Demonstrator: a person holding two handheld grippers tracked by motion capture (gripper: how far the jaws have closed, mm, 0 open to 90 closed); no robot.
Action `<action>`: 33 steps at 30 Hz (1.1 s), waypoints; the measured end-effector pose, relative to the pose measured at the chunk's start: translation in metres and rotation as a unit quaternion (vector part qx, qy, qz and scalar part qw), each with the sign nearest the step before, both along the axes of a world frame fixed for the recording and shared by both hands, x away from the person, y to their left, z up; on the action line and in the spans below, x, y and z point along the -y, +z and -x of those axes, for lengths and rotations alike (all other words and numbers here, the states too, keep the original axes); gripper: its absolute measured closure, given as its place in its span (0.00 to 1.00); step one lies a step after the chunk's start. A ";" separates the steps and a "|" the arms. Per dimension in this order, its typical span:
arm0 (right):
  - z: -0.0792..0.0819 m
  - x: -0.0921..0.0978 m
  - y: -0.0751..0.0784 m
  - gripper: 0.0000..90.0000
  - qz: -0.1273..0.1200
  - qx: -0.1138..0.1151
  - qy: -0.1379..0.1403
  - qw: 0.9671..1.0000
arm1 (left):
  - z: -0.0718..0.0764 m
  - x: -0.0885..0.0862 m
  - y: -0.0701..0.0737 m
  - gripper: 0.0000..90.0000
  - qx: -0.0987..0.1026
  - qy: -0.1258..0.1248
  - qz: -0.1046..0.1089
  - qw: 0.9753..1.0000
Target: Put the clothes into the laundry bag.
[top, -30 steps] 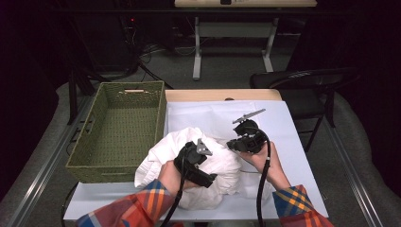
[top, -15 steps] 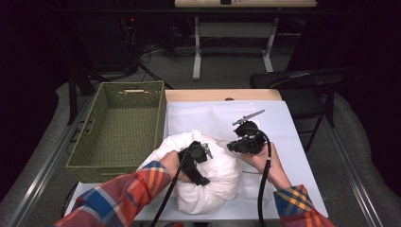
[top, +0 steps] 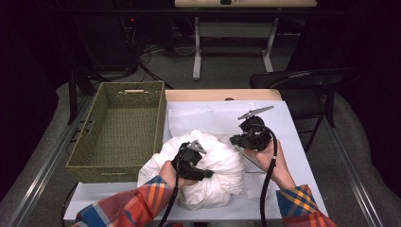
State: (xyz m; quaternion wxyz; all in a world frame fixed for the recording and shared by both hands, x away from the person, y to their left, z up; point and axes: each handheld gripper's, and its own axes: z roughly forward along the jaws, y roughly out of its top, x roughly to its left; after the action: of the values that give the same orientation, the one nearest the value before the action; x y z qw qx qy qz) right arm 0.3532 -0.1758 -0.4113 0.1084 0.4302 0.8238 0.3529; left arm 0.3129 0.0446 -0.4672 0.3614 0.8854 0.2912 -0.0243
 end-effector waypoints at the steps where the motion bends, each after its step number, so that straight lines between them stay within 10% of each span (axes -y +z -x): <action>1: 0.001 0.001 0.002 0.98 -0.001 0.002 -0.003 1.000 | 0.002 0.004 -0.001 0.75 -0.002 -0.008 -0.001 1.000; 6: -0.002 0.004 -0.014 0.98 0.053 -0.013 -0.006 0.998 | -0.003 0.016 0.001 0.53 0.011 -0.042 -0.052 0.998; 8: -0.003 0.003 -0.018 0.98 0.070 -0.014 -0.002 0.997 | -0.007 0.015 0.017 0.39 0.052 -0.060 -0.082 0.993; 14: -0.010 -0.006 -0.020 0.90 0.100 -0.005 0.028 0.995 | -0.031 0.013 0.040 0.16 0.058 -0.118 -0.147 0.980; 20: -0.020 -0.019 -0.027 0.80 0.127 -0.008 0.058 0.990 | -0.053 0.019 0.007 0.06 -0.002 -0.156 -0.156 0.975; 24: -0.021 -0.020 -0.031 0.95 0.125 -0.012 0.075 0.989 | -0.056 0.016 -0.019 0.16 -0.038 -0.189 -0.155 0.969; 29: -0.019 -0.015 -0.027 0.99 0.105 -0.020 0.060 0.992 | -0.048 0.001 -0.028 0.65 -0.061 -0.193 -0.095 0.975; 33: -0.015 -0.014 -0.017 0.99 0.088 -0.018 0.047 0.995 | -0.038 -0.006 -0.022 0.73 -0.045 -0.173 -0.067 0.982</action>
State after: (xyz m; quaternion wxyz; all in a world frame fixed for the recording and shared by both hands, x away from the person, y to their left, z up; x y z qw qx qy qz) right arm 0.3682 -0.1616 -0.4286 0.1148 0.3863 0.8727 0.2758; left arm 0.3509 0.0508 -0.4896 0.2784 0.9425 0.1507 -0.1071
